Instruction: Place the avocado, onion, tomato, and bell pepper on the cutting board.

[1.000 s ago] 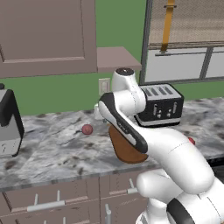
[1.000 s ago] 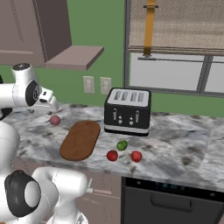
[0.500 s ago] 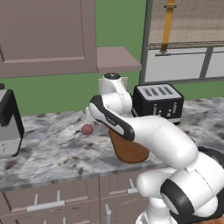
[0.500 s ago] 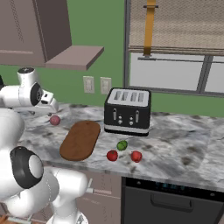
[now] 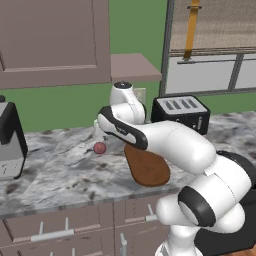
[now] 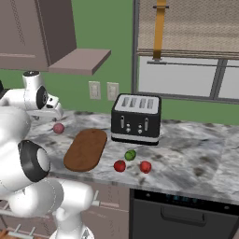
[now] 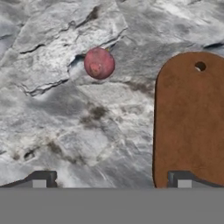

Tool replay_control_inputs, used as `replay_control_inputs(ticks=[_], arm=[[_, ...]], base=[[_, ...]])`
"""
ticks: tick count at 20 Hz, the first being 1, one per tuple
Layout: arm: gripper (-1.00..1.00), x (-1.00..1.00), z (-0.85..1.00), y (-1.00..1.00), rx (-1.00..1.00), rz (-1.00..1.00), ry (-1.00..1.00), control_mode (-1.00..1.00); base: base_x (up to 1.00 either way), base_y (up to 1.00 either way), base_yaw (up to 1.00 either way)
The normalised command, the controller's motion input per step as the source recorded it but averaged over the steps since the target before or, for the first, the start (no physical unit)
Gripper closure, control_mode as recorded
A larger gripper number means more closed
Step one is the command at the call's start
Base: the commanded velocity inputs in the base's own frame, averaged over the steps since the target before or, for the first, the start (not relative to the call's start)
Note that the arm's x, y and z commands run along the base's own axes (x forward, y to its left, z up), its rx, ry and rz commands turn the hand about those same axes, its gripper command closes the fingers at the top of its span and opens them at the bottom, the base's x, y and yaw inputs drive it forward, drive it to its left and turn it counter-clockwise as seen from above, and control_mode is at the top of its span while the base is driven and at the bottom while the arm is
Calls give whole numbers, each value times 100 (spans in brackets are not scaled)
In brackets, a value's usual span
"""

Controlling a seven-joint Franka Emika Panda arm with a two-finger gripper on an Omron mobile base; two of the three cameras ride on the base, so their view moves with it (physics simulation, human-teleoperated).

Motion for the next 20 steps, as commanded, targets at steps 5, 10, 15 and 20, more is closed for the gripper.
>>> replay_control_inputs(ticks=[5,10,15,20], arm=[[-100,28,-20,14,0,0,5,-100],[-100,29,-18,16,0,0,6,-100],[-100,25,-19,13,0,0,4,-100],[-100,26,-17,5,-5,-1,4,-100]], base=[[0,0,0],[0,0,0],[0,0,0],[0,0,0]])
